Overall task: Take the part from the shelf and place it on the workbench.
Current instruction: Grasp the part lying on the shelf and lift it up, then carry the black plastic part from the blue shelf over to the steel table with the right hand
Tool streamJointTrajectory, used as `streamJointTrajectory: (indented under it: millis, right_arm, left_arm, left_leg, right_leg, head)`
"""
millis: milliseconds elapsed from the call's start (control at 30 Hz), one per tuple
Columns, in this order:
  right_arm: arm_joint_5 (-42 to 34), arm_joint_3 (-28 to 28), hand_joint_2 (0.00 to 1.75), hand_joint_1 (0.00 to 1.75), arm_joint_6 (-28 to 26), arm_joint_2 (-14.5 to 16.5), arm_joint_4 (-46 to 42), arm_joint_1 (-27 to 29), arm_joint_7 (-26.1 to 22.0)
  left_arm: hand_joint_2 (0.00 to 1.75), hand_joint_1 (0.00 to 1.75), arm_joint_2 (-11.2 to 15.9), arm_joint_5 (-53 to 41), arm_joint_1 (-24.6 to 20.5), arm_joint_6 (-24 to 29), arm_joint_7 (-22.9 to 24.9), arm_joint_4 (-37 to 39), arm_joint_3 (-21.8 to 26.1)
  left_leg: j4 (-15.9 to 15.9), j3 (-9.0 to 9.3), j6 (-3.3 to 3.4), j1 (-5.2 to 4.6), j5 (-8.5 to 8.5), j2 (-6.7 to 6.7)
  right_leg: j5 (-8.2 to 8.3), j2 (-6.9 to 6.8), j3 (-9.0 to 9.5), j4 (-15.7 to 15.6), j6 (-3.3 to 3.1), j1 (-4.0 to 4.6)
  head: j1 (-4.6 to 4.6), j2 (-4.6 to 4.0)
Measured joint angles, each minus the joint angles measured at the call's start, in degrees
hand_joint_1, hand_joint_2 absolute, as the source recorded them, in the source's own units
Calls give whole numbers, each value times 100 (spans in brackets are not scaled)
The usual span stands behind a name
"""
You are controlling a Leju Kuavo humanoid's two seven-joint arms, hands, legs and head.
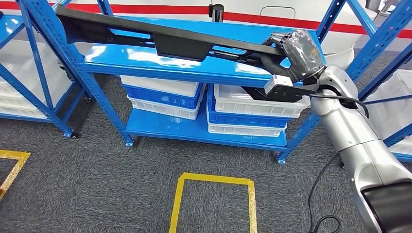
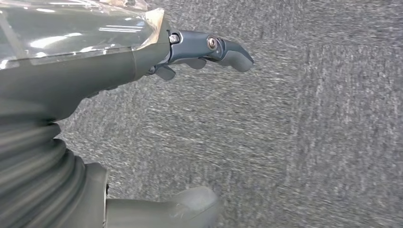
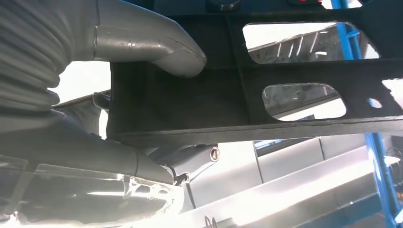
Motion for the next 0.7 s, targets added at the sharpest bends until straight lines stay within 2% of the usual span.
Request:
streamJointTrajectory:
  millis: [33, 67, 100, 133, 167, 200, 267, 300, 333, 367, 400, 433, 467, 500, 533, 567, 600, 633, 667, 700]
  right_arm:
    - [-2, -2, 175, 175, 2, -2, -33, -3, -1]
    - [-4, -4, 175, 175, 5, -4, -58, -4, -1]
    - [-7, -5, 175, 175, 15, -7, -67, -3, -2]
    - [-7, -2, 175, 175, 30, -8, -69, -5, -2]
    - [-7, 0, 175, 175, 46, -5, -71, -8, -2]
    - [-6, 3, 175, 175, 63, -2, -73, -10, -2]
    - [-5, 5, 175, 175, 79, 10, -80, -17, -2]
    - [-5, 6, 175, 175, 83, 19, -83, -16, -1]
    - [-3, 8, 175, 175, 88, 33, -84, -17, -1]
    - [2, 10, 175, 175, 93, 50, -84, -18, -1]
    - [9, 12, 175, 175, 99, 67, -84, -22, -1]
    - [20, 13, 175, 175, 99, 84, -84, -33, -3]
    - [36, 12, 175, 175, 89, 98, -84, -52, -16]
    - [59, 13, 175, 175, 70, 109, -85, -76, -49]
    - [83, 16, 175, 175, 37, 117, -86, -100, -99]
    - [102, 24, 175, 175, -10, 121, -89, -109, -170]
    - [107, 38, 175, 175, -53, 124, -95, -93, -247]
    - [92, 54, 175, 175, -91, 124, -112, -49, -321]
    - [69, 70, 175, 175, -116, 116, -147, 15, -382]
    - [44, 91, 175, 175, -125, 103, -197, 83, -423]
  left_arm:
    - [175, 0, -3, -5, -2, 0, 1, 0, 0]
    - [175, 0, -3, -7, 0, 0, 1, 0, 0]
    - [175, 0, 3, -7, 5, 1, 2, 0, 0]
    - [175, 0, 9, -8, 10, 1, 1, 1, -1]
    - [175, 0, 14, -6, 16, 2, -1, 1, -1]
    - [175, 0, 19, -4, 21, 2, -3, 2, -2]
    - [175, 0, 22, 8, 21, 1, -15, 2, -1]
    - [175, 0, 27, 17, 20, 1, -21, 2, -1]
    - [175, 0, 32, 28, 18, 0, -27, 2, 1]
    - [175, 0, 34, 35, 16, 1, -36, 2, 2]
    - [175, 0, 36, 44, 13, 1, -50, 2, 4]
    - [175, 0, 35, 49, 7, 2, -71, 2, 6]
    - [175, 0, 39, 51, -2, 2, -94, 0, 8]
    - [175, 0, 43, 52, -15, 2, -111, -2, 11]
    - [175, 0, 48, 48, -28, 1, -122, -4, 14]
    - [175, 0, 55, 43, -38, 0, -126, -6, 16]
    - [175, 0, 60, 36, -39, -2, -124, -5, 19]
    - [175, 0, 65, 24, -36, -4, -120, -4, 21]
    - [175, 0, 71, 12, -34, -8, -111, -3, 24]
    - [175, 0, 79, 1, -32, -13, -103, -2, 26]
  left_leg:
    - [-11, -25, -23, 0, 71, 4]
    - [-35, -37, -52, 2, 140, 5]
    - [-65, -44, -84, 7, 204, 3]
    - [-57, -66, -118, 19, 183, -4]
    - [51, -115, -160, 37, 9, -11]
    - [248, -182, -204, 58, -256, -17]
    - [955, -346, -297, 126, -910, -12]
    - [1313, -396, -342, 158, -1056, -10]
    - [1593, -398, -389, 195, -1070, -7]
    - [1704, -324, -428, 232, -956, -3]
    - [1638, -159, -465, 272, -799, 0]
    - [1388, 103, -500, 311, -691, 1]
    - [988, 442, -524, 337, -698, -2]
    - [600, 735, -524, 346, -783, -12]
    - [299, 933, -510, 337, -888, -22]
    - [118, 1021, -469, 306, -956, -32]
    - [74, 992, -399, 274, -945, -35]
    - [59, 938, -322, 250, -886, -22]
    - [45, 876, -229, 231, -811, -9]
    - [27, 802, -148, 222, -728, 5]
  right_leg:
    - [-70, 1, 183, -314, -52, 31]
    - [-105, 3, 253, -482, -92, 55]
    - [-65, 2, 221, -521, -121, 44]
    - [3, -9, 189, -539, -155, 20]
    - [84, -22, 153, -550, -208, -11]
    - [174, -35, 101, -564, -252, -44]
    - [341, -45, -63, -555, -299, -61]
    - [416, -46, -158, -549, -289, -64]
    - [492, -47, -259, -539, -270, -72]
    - [559, -47, -357, -525, -245, -84]
    - [621, -48, -455, -503, -213, -98]
    - [671, -48, -538, -469, -178, -109]
    - [707, -50, -620, -423, -144, -112]
    - [746, -55, -687, -380, -96, -110]
    - [788, -62, -741, -347, -46, -105]
    - [842, -70, -790, -336, 11, -104]
    - [904, -75, -826, -347, 75, -101]
    - [911, -75, -870, -335, 111, -115]
    - [823, -70, -944, -260, 114, -127]
    - [635, -64, -1049, -82, 86, -136]
  head:
    - [-7, 0]
    - [-14, 0]
    - [-22, 0]
    - [-16, 0]
    - [-22, 0]
    - [-28, 0]
    - [-40, 0]
    - [-38, 0]
    - [-36, 0]
    - [-38, 0]
    - [-36, 0]
    - [-39, 0]
    - [-39, 0]
    - [-34, 0]
    - [-30, 0]
    - [-24, 0]
    - [-20, 0]
    - [-23, 0]
    - [-18, 0]
    - [-10, 0]
